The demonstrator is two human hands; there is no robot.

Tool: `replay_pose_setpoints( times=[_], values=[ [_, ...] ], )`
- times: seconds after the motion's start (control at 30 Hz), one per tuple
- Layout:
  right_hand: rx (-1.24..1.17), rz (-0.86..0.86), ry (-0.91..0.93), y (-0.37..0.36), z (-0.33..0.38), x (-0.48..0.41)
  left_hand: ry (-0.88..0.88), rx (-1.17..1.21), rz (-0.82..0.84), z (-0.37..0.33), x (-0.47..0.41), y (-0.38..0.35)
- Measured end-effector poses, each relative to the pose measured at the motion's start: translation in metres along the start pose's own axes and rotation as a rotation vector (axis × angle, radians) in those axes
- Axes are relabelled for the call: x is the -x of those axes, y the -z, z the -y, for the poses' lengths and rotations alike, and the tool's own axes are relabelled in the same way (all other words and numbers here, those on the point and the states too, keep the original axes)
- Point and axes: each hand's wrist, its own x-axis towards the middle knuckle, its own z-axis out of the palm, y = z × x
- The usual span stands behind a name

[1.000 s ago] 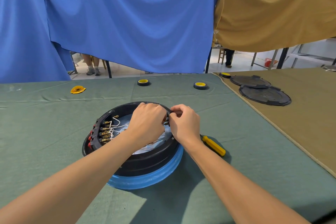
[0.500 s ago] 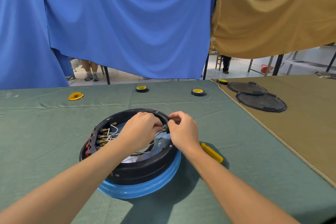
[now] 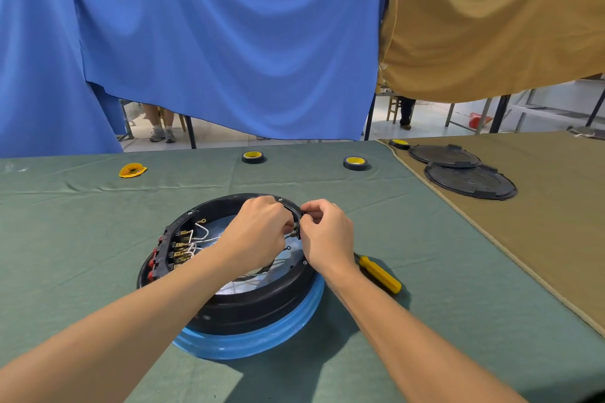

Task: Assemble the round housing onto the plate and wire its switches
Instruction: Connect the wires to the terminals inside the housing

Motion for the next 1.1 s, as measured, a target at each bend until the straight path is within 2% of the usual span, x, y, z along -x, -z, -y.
replay_pose_setpoints(
  times=[0.33, 0.47, 0.67, 0.83, 1.1],
  values=[
    [-0.007, 0.022, 0.006, 0.002, -0.001, -0.001, 0.049, 0.036, -0.088, -0.005, 0.006, -0.006],
    [-0.03, 0.045, -0.001, 0.004, -0.002, -0.002, 0.008, 0.147, -0.026, 0.002, 0.009, -0.002],
    [-0.037, 0.04, -0.004, 0.002, -0.005, -0.002, 0.014, 0.097, 0.031, 0.012, 0.011, 0.002],
    [-0.049, 0.022, -0.013, 0.0, -0.005, -0.002, 0.06, 0.044, -0.038, 0.007, 0.013, -0.004],
    [-0.074, 0.003, -0.026, -0.001, -0.004, -0.001, -0.017, 0.01, -0.029, 0.005, 0.009, -0.005]
  ],
)
